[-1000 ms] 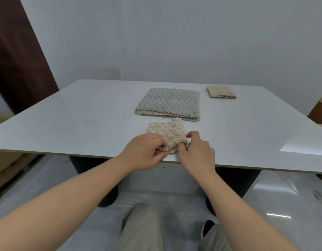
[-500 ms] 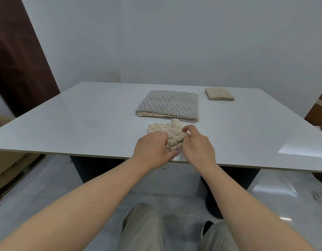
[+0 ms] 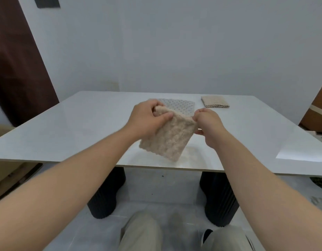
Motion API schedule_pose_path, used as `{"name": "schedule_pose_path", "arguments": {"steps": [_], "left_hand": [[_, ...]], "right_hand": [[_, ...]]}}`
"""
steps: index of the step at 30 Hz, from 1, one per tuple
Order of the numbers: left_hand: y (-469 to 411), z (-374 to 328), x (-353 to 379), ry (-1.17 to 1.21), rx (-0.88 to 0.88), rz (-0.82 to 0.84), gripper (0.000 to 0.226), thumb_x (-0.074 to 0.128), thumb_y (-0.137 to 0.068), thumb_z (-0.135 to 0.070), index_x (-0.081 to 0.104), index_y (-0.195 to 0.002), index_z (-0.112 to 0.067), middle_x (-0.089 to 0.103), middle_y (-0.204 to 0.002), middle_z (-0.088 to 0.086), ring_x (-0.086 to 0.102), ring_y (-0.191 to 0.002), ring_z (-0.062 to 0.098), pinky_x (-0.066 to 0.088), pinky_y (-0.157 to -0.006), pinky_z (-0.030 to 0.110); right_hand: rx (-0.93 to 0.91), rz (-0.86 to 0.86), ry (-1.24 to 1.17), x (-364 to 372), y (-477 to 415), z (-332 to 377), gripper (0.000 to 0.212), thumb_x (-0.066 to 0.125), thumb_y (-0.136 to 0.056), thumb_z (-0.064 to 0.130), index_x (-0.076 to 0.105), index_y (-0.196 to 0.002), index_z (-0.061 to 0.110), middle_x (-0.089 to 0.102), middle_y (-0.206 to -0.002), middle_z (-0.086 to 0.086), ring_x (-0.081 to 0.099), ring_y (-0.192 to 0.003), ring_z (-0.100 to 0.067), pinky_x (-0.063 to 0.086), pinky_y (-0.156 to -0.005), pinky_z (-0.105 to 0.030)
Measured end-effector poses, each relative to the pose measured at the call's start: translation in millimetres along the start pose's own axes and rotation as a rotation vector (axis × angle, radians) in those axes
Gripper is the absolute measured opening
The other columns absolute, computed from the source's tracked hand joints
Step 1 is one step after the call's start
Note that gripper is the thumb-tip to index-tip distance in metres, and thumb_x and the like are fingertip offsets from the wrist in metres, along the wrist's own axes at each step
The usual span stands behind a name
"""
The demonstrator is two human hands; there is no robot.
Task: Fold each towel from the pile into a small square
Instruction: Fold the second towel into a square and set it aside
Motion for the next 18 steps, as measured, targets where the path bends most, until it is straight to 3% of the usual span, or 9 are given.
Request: {"name": "schedule_pose_path", "arguments": {"steps": [2, 5, 9, 13, 16, 18], "left_hand": [[-5, -1, -2, 0.178, -0.086, 0.044, 0.019, 0.083, -0.081, -0.040, 0.072, -0.091, -0.027, 0.073, -0.089, -0.011, 0.071, -0.083, 0.008, 0.058, -0.073, 0.028], [-11, -3, -3, 0.206, -0.089, 0.064, 0.018, 0.083, -0.082, -0.037, 0.072, -0.091, -0.025, 0.074, -0.090, -0.008, 0.072, -0.082, 0.008, 0.060, -0.072, 0.028], [-15, -1, -6, 0.287, -0.119, 0.113, 0.021, 0.085, -0.081, -0.031, 0.074, -0.097, -0.022, 0.076, -0.094, -0.003, 0.074, -0.085, 0.012, 0.061, -0.073, 0.030], [-17, 8, -9, 0.391, -0.185, 0.157, 0.037, 0.089, -0.076, -0.024, 0.072, -0.109, -0.017, 0.074, -0.099, 0.003, 0.075, -0.087, 0.017, 0.060, -0.073, 0.030], [-16, 15, -9, 0.445, -0.241, 0.199, 0.044, 0.088, -0.074, -0.020, 0.068, -0.114, -0.015, 0.074, -0.093, 0.002, 0.076, -0.085, 0.020, 0.060, -0.069, 0.032], [-15, 18, -8, 0.465, -0.263, 0.228, 0.046, 0.087, -0.076, -0.019, 0.067, -0.116, -0.014, 0.075, -0.092, 0.002, 0.076, -0.085, 0.021, 0.059, -0.068, 0.033]], "right_hand": [[0.059, 0.122, -0.184, 3, 2, 0, 0.029, 0.043, -0.079, -0.007, 0.052, -0.074, 0.020, 0.061, -0.080, -0.003, 0.054, -0.070, -0.022, 0.049, -0.064, -0.033], [-0.031, 0.269, -0.215, 7, 11, 7, 0.030, 0.040, -0.075, -0.009, 0.055, -0.072, 0.017, 0.059, -0.075, -0.003, 0.053, -0.068, -0.021, 0.049, -0.065, -0.035], [-0.141, 0.326, -0.058, 7, 18, 9, 0.023, 0.051, -0.084, 0.007, 0.070, -0.076, 0.018, 0.066, -0.080, 0.000, 0.060, -0.075, -0.020, 0.051, -0.074, -0.039], [-0.294, 0.389, 0.200, 6, 31, 13, 0.032, 0.059, -0.099, 0.046, 0.078, -0.096, 0.020, 0.076, -0.100, 0.002, 0.068, -0.085, -0.010, 0.051, -0.076, -0.032], [-0.391, 0.484, 0.270, 11, 42, 18, 0.033, 0.064, -0.096, 0.042, 0.078, -0.093, 0.013, 0.073, -0.107, -0.002, 0.062, -0.086, -0.003, 0.047, -0.077, -0.023], [-0.344, 0.568, 0.245, 14, 44, 15, 0.032, 0.064, -0.096, 0.041, 0.078, -0.100, 0.012, 0.074, -0.109, -0.001, 0.063, -0.097, -0.009, 0.046, -0.086, -0.032]]}}
Point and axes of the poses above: each hand's wrist, its own y-axis away from the middle knuckle, its own x-axis out of the palm, z = x × y, the point moved 7 cm from there along -y, towards the middle knuckle
